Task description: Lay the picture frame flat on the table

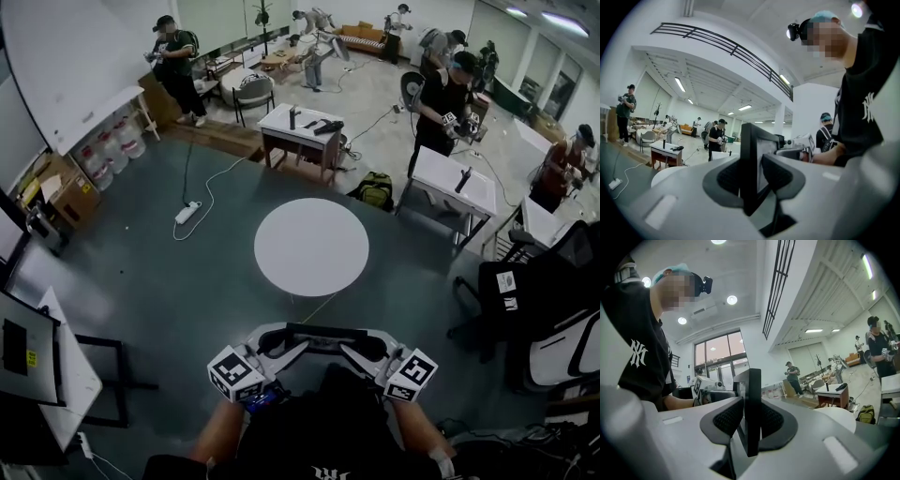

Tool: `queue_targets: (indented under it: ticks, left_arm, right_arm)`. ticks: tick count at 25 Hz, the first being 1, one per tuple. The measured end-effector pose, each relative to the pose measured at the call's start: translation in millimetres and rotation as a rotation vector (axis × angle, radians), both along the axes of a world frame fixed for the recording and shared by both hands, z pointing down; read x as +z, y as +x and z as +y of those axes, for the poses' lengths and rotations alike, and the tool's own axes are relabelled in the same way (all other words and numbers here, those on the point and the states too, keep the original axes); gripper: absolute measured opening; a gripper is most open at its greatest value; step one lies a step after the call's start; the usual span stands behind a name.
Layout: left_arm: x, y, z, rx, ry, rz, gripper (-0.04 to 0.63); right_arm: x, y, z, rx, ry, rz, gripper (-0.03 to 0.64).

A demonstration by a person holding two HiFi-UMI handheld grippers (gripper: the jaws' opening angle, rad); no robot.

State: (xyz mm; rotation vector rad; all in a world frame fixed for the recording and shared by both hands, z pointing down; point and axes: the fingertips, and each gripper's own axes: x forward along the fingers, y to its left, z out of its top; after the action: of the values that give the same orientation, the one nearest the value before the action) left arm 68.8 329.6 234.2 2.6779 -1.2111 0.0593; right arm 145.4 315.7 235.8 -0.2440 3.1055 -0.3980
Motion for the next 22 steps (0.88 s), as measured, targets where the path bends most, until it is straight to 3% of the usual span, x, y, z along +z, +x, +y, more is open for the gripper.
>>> queue_targets:
  ticks: [15, 22]
  left_arm:
    - [10.1, -49.6, -85.0, -0.039, -0.033, 0.020, 0.123]
    - [13.5, -62.0, -145.0, -0.042, -0.047, -0.007, 0.124]
  right_arm:
    - [12.7, -51.7, -87.7, -0.037, -0.005, 0.001, 0.092]
    - [18.7, -64.5, -147.3, -0.052, -0.050, -0.002, 0.086]
